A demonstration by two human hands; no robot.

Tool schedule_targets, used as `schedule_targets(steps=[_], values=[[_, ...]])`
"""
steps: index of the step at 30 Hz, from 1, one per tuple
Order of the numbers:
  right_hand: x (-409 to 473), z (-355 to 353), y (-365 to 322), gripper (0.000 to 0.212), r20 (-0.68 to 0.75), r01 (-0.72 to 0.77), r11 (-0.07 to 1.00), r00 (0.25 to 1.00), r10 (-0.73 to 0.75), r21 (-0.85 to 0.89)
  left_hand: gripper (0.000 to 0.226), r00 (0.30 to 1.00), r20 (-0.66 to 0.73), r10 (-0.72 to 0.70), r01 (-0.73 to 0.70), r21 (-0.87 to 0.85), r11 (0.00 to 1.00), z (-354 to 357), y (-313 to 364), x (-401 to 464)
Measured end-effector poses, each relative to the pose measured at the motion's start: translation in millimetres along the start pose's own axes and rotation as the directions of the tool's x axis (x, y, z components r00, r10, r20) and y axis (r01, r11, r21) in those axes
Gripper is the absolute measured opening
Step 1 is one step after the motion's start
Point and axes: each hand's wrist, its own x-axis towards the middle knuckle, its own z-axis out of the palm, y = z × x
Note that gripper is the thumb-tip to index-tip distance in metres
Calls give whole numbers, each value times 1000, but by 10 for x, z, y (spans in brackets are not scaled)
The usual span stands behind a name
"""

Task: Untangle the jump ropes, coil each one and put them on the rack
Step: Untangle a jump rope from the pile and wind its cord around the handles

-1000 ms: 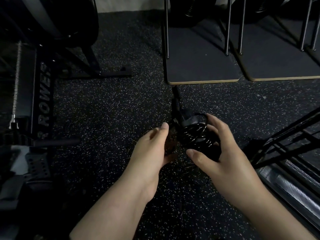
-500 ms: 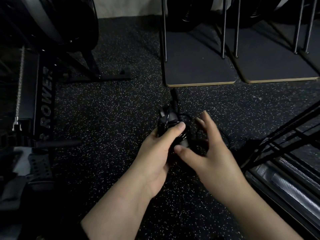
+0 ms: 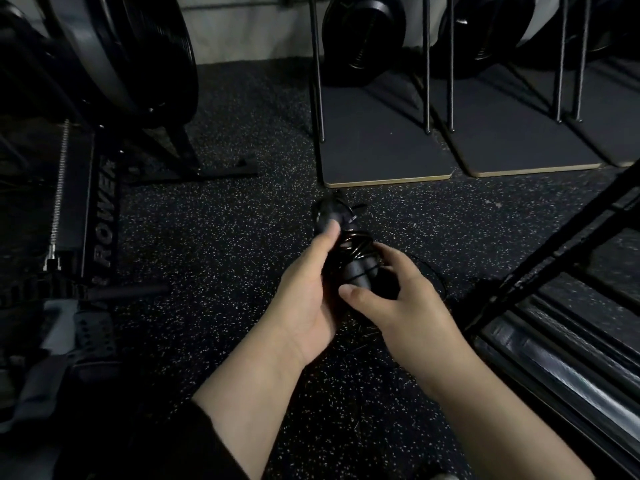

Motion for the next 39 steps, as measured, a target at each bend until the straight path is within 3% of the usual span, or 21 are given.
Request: schedule_targets(steps=[6, 14, 19, 23, 27, 31, 36, 37, 39], values=[[-228, -59, -137, 63, -101, 67, 997, 993, -64, 27, 76, 996, 50, 77, -79, 41, 996, 101, 66, -131], [-424, -243, -106, 61, -72, 49, 999, 996, -50, -15, 79, 996, 78, 42, -42, -6, 999, 143, -34, -230], [-465, -273, -67, 60, -5, 50, 999, 999, -50, 3, 90, 998, -33, 59, -63, -112, 992, 9, -11, -124], [-440, -279, -22, 78, 51, 73, 997, 996, -72, -16, 82, 989, -133, 66, -94, -213, 973, -129, 42, -48], [-418, -277, 4, 87, 77, 96, 993, 993, -91, -65, 67, 991, -72, 113, -120, -116, 986, -36, 57, -73], [-373, -284, 37, 82, 73, 106, 994, 992, -104, -22, 60, 984, -11, 180, -178, 74, 981, 53, 40, -102], [-320, -271, 99, 72, 81, -2, 995, 997, -6, 103, 54, 913, 104, 394, -393, 483, 783, 80, -52, -82], [-307, -281, 108, 61, 105, -30, 988, 994, 14, 149, 54, 903, 83, 421, -405, 488, 773, 90, -31, -98], [-279, -324, 151, 51, 207, -87, 931, 978, 12, 354, 55, 928, 42, 371, -363, 333, 870, 22, 30, -71]])
